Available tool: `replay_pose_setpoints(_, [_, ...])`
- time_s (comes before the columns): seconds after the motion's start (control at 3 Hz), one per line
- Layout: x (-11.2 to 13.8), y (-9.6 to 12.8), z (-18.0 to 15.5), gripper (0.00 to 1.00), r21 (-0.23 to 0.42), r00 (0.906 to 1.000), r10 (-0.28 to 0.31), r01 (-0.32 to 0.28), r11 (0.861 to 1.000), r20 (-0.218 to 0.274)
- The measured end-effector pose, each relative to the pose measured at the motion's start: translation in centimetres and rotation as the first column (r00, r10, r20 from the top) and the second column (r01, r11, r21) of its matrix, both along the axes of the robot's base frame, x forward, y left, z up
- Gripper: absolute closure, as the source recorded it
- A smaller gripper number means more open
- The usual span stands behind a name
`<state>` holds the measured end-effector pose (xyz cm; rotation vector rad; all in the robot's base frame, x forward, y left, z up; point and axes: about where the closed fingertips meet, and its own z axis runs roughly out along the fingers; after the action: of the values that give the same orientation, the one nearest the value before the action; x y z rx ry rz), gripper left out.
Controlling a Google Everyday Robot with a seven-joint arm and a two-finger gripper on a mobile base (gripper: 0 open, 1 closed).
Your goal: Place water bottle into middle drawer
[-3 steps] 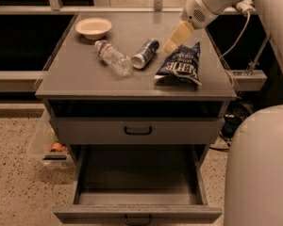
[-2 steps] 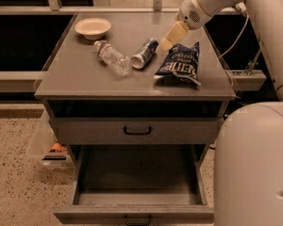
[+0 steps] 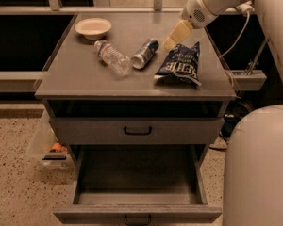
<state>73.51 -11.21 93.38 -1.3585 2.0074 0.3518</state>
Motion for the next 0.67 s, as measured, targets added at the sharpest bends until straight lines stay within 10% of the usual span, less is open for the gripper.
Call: replay_pose_setpoints(0.67, [-2.5, 4.9, 0.8, 0.0, 0.057, 0.9972, 0.074, -0.073, 0.996, -0.008])
